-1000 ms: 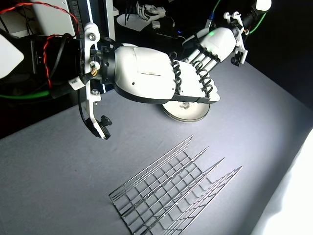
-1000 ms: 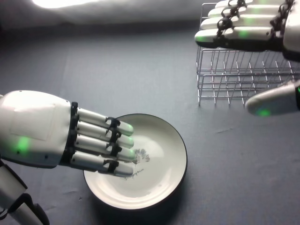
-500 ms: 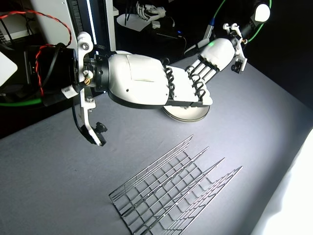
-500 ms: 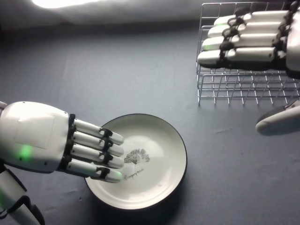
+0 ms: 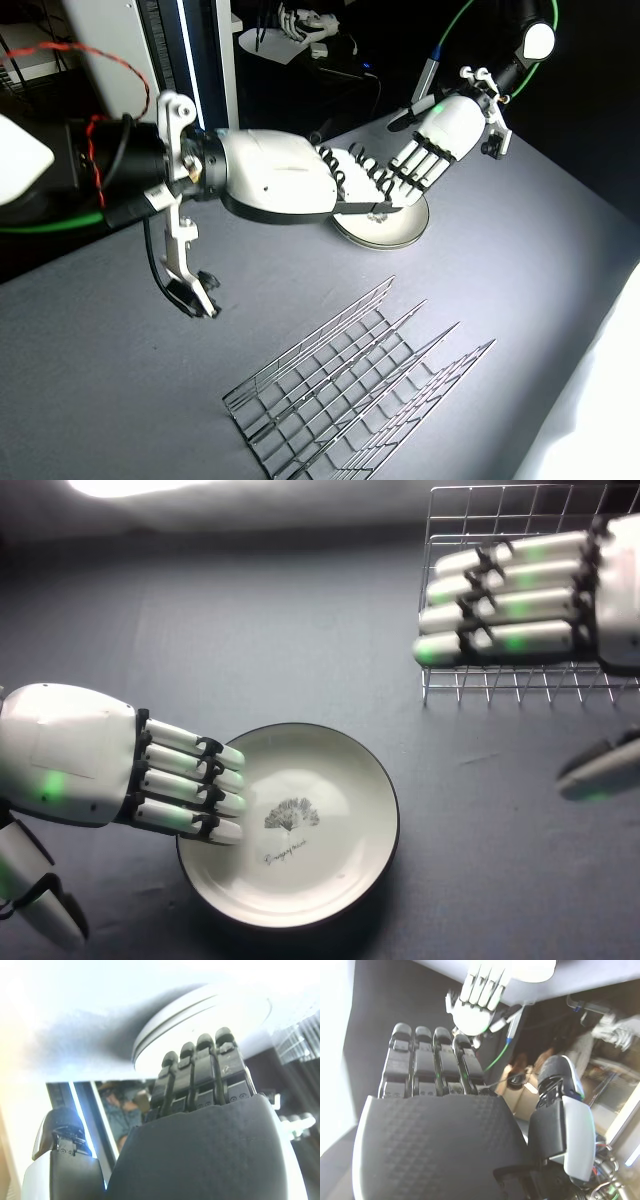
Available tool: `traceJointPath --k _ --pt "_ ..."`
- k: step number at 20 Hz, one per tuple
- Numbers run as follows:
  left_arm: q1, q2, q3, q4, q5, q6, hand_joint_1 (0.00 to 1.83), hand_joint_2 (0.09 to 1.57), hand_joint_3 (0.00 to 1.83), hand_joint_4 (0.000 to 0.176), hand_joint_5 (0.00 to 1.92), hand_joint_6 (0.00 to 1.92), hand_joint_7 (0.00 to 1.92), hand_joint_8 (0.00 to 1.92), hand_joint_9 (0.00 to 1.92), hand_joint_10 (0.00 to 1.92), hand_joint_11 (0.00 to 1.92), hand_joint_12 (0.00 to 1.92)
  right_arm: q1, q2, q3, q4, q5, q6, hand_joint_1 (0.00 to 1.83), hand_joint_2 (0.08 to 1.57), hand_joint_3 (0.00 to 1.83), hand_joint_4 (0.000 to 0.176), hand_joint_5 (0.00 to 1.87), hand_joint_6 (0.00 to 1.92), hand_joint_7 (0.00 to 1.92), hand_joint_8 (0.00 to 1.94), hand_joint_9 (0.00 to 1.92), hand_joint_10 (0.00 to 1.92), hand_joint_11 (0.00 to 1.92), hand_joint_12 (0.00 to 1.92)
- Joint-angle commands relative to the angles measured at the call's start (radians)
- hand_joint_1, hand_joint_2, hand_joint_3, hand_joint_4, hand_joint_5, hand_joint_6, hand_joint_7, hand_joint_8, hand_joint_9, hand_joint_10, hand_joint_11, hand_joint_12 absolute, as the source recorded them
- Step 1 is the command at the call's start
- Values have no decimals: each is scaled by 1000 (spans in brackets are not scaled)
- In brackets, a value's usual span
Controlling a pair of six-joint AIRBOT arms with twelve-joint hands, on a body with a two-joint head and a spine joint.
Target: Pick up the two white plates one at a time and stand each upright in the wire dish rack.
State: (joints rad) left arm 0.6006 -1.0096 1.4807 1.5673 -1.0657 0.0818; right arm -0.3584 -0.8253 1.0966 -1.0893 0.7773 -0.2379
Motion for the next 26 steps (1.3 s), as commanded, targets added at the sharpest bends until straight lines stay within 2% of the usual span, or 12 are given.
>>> traceJointPath --k 1,3,10,13,16,20,26 --pt "2 -2 8 -45 -54 0 0 997 0 0 0 0 0 0 0 0 0 0 13 0 3 60 60 6 0 1050 0 0 57 5 31 2 29 3 51 24" --pt "12 -3 19 -40 -57 0 0 1017 0 0 0 0 0 0 0 0 0 0 13 -21 15 54 51 7 0 1039 0 0 1 0 0 0 0 0 1 0" --pt "26 4 22 -8 -61 0 0 1013 0 0 0 0 0 0 0 0 0 0 9 -42 16 -2 59 9 3 1017 0 0 20 7 0 0 0 0 14 6" --pt "29 3 22 11 -61 0 0 1020 0 0 0 0 0 0 0 0 0 0 6 -46 18 -10 64 15 101 1037 1 0 0 0 0 0 0 0 0 0" --pt "46 -2 22 27 -47 0 0 1033 5 0 0 0 0 0 0 0 0 0 3 -54 23 -14 64 17 21 1059 8 0 0 0 0 0 0 0 0 0" --pt "61 -6 23 27 -42 4 0 1025 0 0 0 0 0 0 0 0 0 0 -12 -59 23 -17 53 17 143 1009 0 0 0 0 0 0 0 0 0 0" --pt "69 -35 20 27 -4 4 0 1038 6 0 1 0 0 0 0 0 0 0 -31 -59 23 -18 53 17 1 1064 12 0 0 0 0 0 0 0 0 0"
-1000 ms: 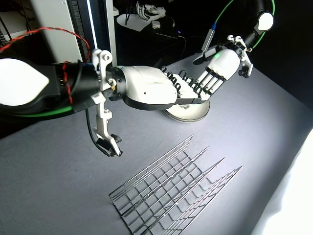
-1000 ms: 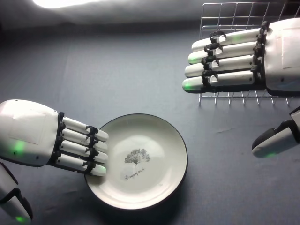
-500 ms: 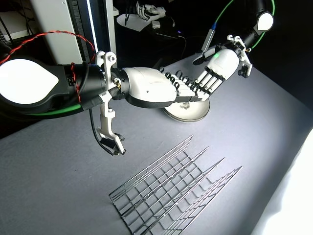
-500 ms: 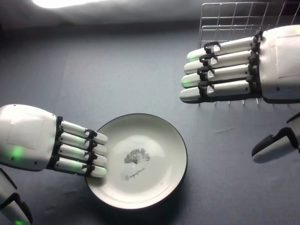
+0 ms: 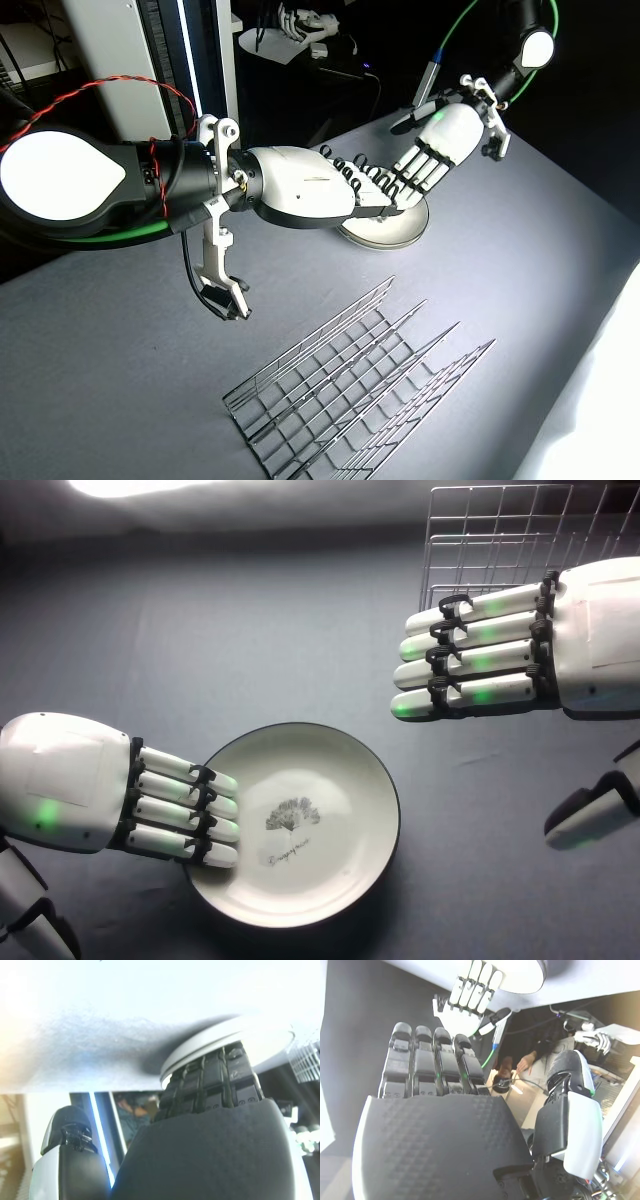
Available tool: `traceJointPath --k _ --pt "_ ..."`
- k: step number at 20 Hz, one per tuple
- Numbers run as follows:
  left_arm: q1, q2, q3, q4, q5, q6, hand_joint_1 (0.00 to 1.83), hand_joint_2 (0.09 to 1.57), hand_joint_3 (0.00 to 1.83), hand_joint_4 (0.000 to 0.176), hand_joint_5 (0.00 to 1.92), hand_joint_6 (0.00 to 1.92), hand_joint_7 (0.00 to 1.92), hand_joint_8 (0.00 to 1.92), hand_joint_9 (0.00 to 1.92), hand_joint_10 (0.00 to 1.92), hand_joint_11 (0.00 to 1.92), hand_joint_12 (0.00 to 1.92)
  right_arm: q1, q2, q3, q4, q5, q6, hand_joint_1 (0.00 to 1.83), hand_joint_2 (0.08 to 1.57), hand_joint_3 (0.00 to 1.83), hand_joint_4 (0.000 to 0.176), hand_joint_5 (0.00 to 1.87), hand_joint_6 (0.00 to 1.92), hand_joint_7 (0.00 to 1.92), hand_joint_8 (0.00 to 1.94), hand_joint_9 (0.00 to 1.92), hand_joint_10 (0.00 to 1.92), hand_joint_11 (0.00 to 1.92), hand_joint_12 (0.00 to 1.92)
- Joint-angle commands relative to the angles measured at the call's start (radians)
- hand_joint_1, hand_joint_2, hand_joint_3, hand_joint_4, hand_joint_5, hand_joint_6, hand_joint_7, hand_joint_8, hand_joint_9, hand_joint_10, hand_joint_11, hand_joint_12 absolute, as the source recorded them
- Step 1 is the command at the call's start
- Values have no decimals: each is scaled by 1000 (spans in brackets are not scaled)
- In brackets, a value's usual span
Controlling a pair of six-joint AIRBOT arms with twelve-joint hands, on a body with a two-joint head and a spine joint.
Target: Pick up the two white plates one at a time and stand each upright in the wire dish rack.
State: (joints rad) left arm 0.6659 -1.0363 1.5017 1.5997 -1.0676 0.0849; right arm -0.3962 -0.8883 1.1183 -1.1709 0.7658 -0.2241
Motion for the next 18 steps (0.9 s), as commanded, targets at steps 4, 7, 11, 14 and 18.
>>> traceJointPath --k 4,7,11,14,18 --pt "7 -48 -4 -6 36 1 0 1023 0 0 0 0 0 0 0 0 0 0 4 3 1 61 69 4 0 1121 31 0 0 0 0 0 0 0 0 0" --pt "-5 -76 -2 -6 53 1 0 1042 7 0 0 0 0 0 0 0 0 0 0 3 1 61 68 4 0 1109 20 0 0 0 0 0 0 0 0 0" --pt "-35 -118 4 -7 73 1 0 1025 0 0 0 0 0 0 0 0 0 0 -2 3 1 61 68 7 0 1084 5 0 0 0 0 0 0 0 0 0" --pt "-58 -145 14 -6 88 0 0 1021 0 0 0 0 0 0 0 0 0 0 -2 3 2 61 68 7 15 1098 10 0 0 0 0 0 0 0 0 0" --pt "-70 -164 19 -6 93 -5 0 1029 1 0 0 0 0 0 0 0 0 0 -3 0 2 33 69 7 845 1058 0 0 5 9 0 0 0 0 2 228"
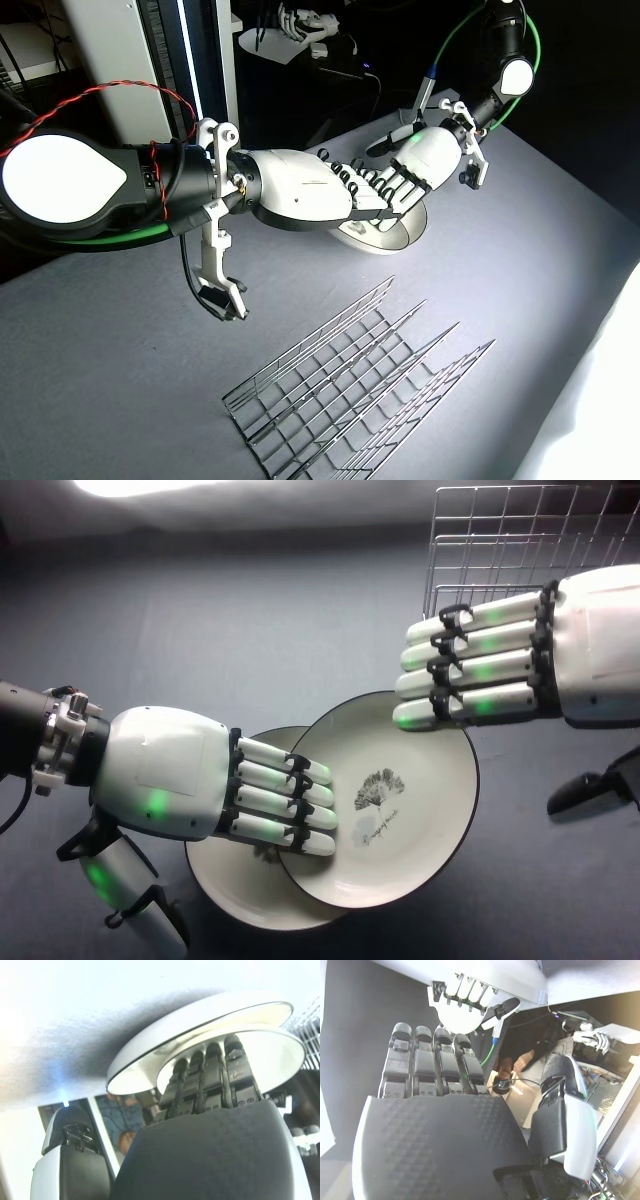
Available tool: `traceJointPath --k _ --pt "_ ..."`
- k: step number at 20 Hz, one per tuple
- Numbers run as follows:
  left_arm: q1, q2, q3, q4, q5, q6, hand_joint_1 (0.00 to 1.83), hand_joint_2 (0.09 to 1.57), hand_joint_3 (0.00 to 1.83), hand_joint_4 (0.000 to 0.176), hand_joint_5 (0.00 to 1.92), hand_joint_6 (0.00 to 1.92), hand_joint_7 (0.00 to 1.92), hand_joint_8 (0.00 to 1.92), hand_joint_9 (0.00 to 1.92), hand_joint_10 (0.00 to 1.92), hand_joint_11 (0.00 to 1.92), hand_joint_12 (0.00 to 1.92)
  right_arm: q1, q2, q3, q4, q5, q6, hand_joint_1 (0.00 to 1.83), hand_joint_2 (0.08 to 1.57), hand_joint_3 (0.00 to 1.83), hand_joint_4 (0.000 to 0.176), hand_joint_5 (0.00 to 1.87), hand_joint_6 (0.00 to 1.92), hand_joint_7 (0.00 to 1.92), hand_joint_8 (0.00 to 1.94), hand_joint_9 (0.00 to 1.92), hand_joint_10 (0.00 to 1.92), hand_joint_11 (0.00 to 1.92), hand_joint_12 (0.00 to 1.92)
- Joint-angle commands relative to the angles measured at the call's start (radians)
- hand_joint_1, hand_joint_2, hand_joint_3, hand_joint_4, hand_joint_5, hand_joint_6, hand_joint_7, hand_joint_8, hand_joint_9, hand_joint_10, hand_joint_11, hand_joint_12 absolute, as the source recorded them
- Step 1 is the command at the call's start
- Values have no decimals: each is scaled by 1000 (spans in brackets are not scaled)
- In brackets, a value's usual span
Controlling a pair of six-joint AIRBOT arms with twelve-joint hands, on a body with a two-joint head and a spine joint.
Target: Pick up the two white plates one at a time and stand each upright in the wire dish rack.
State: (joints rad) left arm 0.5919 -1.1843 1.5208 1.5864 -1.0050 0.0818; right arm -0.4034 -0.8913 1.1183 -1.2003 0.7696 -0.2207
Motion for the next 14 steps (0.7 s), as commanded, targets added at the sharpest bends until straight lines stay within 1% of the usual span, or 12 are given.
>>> traceJointPath --k 1,3,4,6,8,9,10,13,14 --pt "3 -18 0 7 33 -5 0 1035 4 0 0 0 0 0 0 0 0 0 4 1 2 62 65 3 1065 999 0 0 69 18 37 5 41 10 0 406" --pt "0 -23 0 7 34 -7 0 1038 5 0 0 0 0 0 0 0 0 0 4 -3 4 46 71 3 1212 986 0 0 188 30 152 19 151 33 0 755" --pt "0 -23 0 7 34 -7 0 1048 9 0 0 0 0 0 0 0 0 0 5 -7 9 34 80 3 1269 973 0 0 258 21 245 14 240 36 0 901" --pt "0 -22 1 7 34 -7 0 1041 5 0 0 0 0 0 0 0 0 0 6 -16 19 -7 96 4 1292 981 0 0 318 22 328 19 335 48 0 1059" --pt "-3 -23 3 7 34 -7 0 1043 6 0 0 0 0 0 0 0 0 0 5 -23 20 -21 97 4 1333 996 3 0 334 11 362 10 371 35 0 1110" --pt "-3 -23 3 7 34 -7 0 1053 10 0 0 0 0 0 0 0 0 0 4 -27 20 -33 99 4 1326 996 2 0 339 9 378 9 391 34 0 1129" --pt "-4 -23 3 7 34 -7 0 1053 10 0 0 0 0 0 0 0 0 0 4 -33 20 -41 100 4 1330 998 2 0 349 9 384 7 394 27 0 1109" --pt "-5 -22 6 7 34 -7 0 1034 1 0 0 0 0 0 0 0 0 0 3 -53 20 -41 88 4 1298 992 0 0 385 11 429 10 432 25 0 1153" --pt "-5 -22 7 7 34 -7 0 1035 1 0 0 0 0 0 0 0 0 0 3 -60 20 -41 82 4 1302 999 3 0 383 8 428 6 430 19 0 1142"
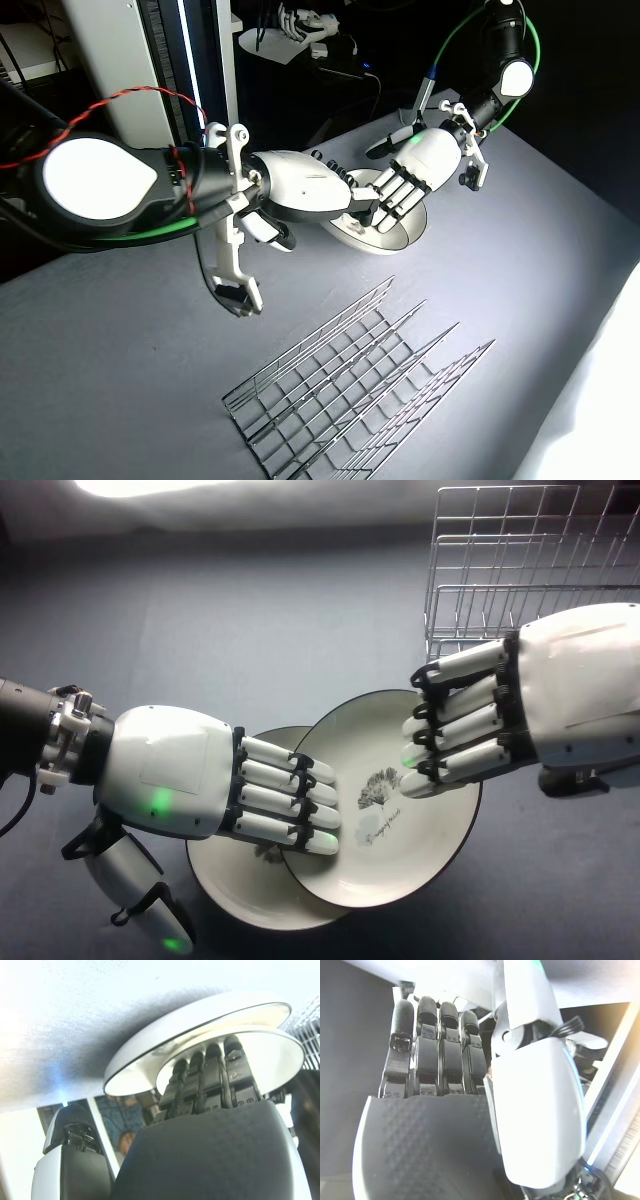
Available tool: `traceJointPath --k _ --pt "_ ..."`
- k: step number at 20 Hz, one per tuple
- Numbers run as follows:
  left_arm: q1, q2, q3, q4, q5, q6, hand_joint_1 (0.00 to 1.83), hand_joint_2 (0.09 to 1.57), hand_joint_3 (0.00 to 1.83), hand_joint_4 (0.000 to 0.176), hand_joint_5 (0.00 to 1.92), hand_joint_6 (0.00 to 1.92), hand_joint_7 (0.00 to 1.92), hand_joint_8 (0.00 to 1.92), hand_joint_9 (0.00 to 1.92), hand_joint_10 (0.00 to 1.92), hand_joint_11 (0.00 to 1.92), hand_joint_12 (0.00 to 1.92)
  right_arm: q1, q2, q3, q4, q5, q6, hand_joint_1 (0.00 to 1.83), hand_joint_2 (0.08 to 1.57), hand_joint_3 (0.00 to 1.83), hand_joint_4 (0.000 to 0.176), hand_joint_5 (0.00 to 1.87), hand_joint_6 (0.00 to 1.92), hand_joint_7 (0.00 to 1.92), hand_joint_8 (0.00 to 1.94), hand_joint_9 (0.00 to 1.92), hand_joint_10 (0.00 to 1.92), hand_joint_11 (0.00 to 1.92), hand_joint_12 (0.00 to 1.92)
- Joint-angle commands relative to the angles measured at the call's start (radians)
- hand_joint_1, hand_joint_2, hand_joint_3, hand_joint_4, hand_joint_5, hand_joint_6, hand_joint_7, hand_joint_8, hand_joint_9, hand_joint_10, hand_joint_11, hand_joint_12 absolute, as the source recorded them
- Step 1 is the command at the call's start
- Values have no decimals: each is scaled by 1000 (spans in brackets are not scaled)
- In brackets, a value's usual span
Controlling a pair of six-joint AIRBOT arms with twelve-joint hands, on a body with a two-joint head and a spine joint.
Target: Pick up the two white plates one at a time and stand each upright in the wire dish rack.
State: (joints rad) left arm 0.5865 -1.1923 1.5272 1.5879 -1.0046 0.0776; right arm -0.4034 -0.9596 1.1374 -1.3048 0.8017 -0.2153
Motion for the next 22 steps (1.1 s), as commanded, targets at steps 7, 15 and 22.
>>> traceJointPath --k 7,15,22 --pt "0 -13 4 6 31 -2 0 1052 8 0 0 0 0 0 0 0 0 0 -25 -48 1 63 -4 -1 1257 979 1 0 442 10 514 7 503 20 38 1142" --pt "1 -10 -1 6 31 -2 0 1038 0 0 0 0 0 0 0 0 0 0 -51 -107 23 63 -52 -5 1230 960 0 0 459 13 534 13 524 21 54 1150" --pt "1 -12 4 6 29 -2 0 1038 0 0 0 0 0 0 0 0 0 0 -50 -162 62 63 -75 -8 1202 959 0 0 528 18 607 13 560 19 121 1136"
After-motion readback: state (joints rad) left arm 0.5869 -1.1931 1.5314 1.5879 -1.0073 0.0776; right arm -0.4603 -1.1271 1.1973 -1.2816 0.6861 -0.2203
